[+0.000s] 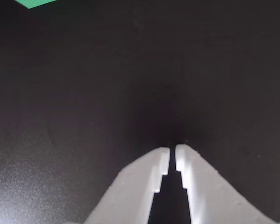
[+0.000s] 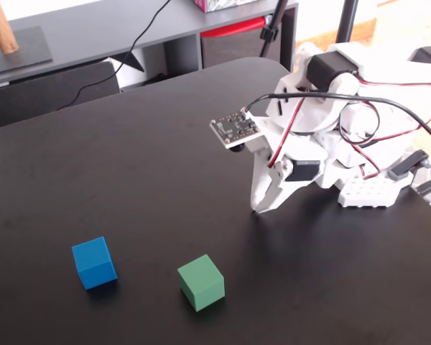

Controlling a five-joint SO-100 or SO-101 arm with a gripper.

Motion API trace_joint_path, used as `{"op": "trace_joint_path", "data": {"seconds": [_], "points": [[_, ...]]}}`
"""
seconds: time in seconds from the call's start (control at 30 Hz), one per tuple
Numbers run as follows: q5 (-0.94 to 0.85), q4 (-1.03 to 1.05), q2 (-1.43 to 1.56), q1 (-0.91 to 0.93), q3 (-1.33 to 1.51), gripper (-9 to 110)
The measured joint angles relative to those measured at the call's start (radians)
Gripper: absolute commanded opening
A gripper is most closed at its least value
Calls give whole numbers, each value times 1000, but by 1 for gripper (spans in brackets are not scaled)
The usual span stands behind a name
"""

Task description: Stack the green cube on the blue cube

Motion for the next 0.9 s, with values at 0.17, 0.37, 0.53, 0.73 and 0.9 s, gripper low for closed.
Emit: {"op": "trace_joint_path", "data": {"seconds": [0.17,0.37,0.53,0.73,0.9], "points": [[-18,0,0,-2,0,0],[-12,-8,-66,-49,-40,0],[32,-32,-183,-89,-107,0],[109,5,-351,-169,-264,0],[163,38,-549,-241,-485,0]]}}
